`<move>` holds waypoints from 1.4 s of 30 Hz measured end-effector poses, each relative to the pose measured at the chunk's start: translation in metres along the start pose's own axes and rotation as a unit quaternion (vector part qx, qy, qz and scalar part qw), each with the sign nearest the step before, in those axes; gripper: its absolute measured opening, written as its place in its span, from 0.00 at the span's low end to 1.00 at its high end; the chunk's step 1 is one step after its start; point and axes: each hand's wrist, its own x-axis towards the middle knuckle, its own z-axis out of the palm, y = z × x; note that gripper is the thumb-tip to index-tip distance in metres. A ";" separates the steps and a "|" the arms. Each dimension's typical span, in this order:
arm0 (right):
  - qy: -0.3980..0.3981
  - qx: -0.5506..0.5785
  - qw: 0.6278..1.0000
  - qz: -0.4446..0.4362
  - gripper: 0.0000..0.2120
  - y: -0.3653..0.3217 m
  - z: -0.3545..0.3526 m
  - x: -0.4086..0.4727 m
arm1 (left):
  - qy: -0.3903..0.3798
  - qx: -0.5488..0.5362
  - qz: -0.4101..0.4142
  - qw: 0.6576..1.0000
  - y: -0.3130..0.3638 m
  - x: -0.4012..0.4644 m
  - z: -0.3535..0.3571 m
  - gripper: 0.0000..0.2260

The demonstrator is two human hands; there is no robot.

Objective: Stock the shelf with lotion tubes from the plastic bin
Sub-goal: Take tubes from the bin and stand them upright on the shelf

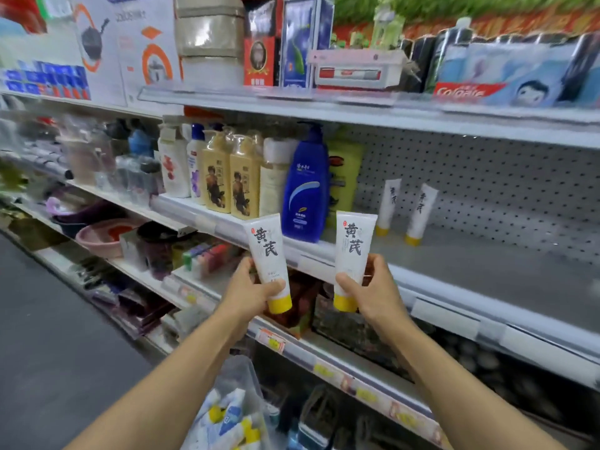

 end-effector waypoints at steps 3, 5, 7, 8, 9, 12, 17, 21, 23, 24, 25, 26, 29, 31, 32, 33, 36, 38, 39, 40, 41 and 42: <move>0.033 -0.018 0.999 0.003 0.17 0.001 -0.031 0.003 | -0.037 0.010 0.015 0.999 0.011 0.008 0.027 0.20; 0.064 -0.027 0.998 0.005 0.17 0.004 -0.050 0.007 | -0.065 0.018 0.023 0.997 0.017 0.013 0.047 0.20; 0.097 -0.034 0.995 0.010 0.18 0.008 -0.069 0.011 | -0.089 0.020 0.031 0.995 0.022 0.018 0.066 0.20; 0.111 -0.037 0.993 0.015 0.18 0.009 -0.077 0.013 | -0.097 0.017 0.036 0.995 0.025 0.022 0.076 0.20; 0.124 -0.040 0.991 0.021 0.19 0.011 -0.086 0.015 | -0.103 0.016 0.038 0.994 0.028 0.026 0.085 0.20; 0.153 -0.045 0.987 0.030 0.21 0.017 -0.108 0.028 | -0.112 0.038 0.053 0.992 0.037 0.042 0.111 0.19; 0.164 -0.047 0.985 0.035 0.18 0.028 -0.126 0.064 | -0.121 0.080 0.074 0.987 0.048 0.078 0.150 0.20; 0.187 -0.041 0.981 0.034 0.16 0.041 -0.124 0.107 | -0.094 0.119 0.085 0.985 0.049 0.112 0.179 0.20; 0.199 -0.044 0.979 0.031 0.17 0.048 -0.121 0.130 | -0.078 0.144 0.085 0.983 0.050 0.128 0.193 0.21; 0.203 -0.046 0.978 0.031 0.17 0.051 -0.119 0.142 | -0.074 0.151 0.085 0.982 0.050 0.136 0.200 0.22; 0.205 -0.049 0.977 0.034 0.17 0.053 -0.117 0.152 | -0.073 0.152 0.086 0.982 0.050 0.143 0.206 0.22; 0.209 -0.054 0.976 0.038 0.18 0.056 -0.115 0.162 | -0.075 0.144 0.090 0.983 0.050 0.151 0.211 0.22; 0.235 -0.070 0.969 0.034 0.21 0.065 -0.114 0.185 | -0.083 0.130 0.098 0.983 0.047 0.169 0.228 0.22; 0.260 -0.069 0.963 0.023 0.20 0.071 -0.120 0.191 | -0.084 0.148 0.101 0.980 0.045 0.176 0.238 0.21; 0.274 -0.066 0.959 0.019 0.19 0.073 -0.124 0.193 | -0.086 0.156 0.103 0.978 0.044 0.177 0.243 0.20; 0.287 -0.064 0.956 0.015 0.19 0.076 -0.130 0.194 | -0.090 0.168 0.106 0.976 0.043 0.178 0.248 0.20; 0.313 -0.066 0.947 0.005 0.18 0.086 -0.149 0.198 | -0.102 0.198 0.105 0.969 0.041 0.176 0.260 0.21; 0.317 -0.068 0.946 0.002 0.18 0.093 -0.159 0.201 | -0.101 0.202 0.109 0.968 0.040 0.175 0.265 0.23; 0.313 -0.068 0.947 0.003 0.18 0.097 -0.162 0.203 | -0.098 0.203 0.112 0.968 0.041 0.174 0.266 0.23; 0.306 -0.070 0.949 0.005 0.18 0.100 -0.164 0.205 | -0.095 0.205 0.112 0.968 0.041 0.173 0.268 0.23; 0.297 -0.078 0.952 0.007 0.17 0.102 -0.165 0.208 | -0.093 0.207 0.111 0.967 0.043 0.172 0.268 0.24; 0.286 -0.088 0.954 0.009 0.17 0.104 -0.165 0.211 | -0.093 0.209 0.109 0.967 0.044 0.172 0.267 0.24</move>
